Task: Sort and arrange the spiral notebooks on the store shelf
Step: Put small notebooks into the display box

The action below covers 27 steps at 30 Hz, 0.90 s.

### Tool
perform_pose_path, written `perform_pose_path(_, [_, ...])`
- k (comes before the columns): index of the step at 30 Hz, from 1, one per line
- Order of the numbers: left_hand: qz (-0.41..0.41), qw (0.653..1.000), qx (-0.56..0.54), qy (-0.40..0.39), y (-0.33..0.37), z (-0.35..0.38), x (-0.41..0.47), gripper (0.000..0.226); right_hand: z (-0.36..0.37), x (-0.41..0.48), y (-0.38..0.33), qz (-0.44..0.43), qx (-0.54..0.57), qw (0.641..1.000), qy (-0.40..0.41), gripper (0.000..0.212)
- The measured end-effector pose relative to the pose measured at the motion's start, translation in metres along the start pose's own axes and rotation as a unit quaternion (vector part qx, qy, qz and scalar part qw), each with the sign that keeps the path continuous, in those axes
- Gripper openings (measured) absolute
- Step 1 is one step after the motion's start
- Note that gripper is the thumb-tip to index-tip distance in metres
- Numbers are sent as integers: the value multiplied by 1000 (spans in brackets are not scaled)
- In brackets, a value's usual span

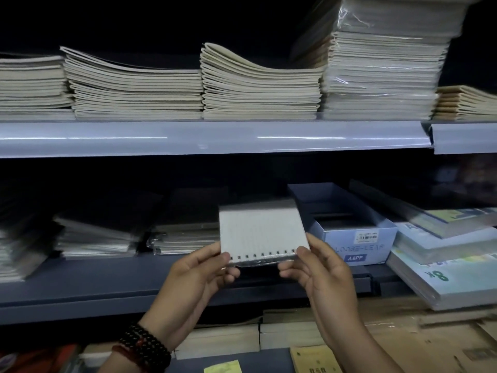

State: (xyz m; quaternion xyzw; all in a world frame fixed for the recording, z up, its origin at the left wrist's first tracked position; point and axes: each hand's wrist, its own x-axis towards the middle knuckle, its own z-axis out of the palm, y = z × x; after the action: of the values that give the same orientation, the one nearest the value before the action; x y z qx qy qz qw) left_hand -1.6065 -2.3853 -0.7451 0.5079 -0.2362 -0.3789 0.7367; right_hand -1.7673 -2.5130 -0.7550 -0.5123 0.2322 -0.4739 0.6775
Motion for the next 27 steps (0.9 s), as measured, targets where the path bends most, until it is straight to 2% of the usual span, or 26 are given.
perform_pose_path(5, [41,997,-5,64,0,19,-1,25,-11,5,-11,-88,-135,984,70,21])
perform_pose_path(10, [98,991,24,88,4,58,5,20,-34,20,-33,-137,-194,966,105,12])
perform_pose_path(13, [110,990,60,70,6,92,27,12,-58,41,-61,-124,-221,959,124,8])
perform_pose_path(17, [68,988,133,47,-4,146,72,16,-103,87,-91,-74,-306,939,138,9])
perform_pose_path(20, [56,955,289,32,-19,167,100,25,-128,113,-100,-23,-410,901,139,23])
perform_pose_path(23, [133,883,451,6,-26,175,107,21,-139,125,-96,-9,-552,829,89,31])
perform_pose_path(25, [158,851,499,-30,-27,178,104,20,-138,125,-90,-10,-632,773,53,33])
perform_pose_path(27, [158,838,521,-34,-25,177,103,22,-133,121,-87,-6,-677,733,59,31])
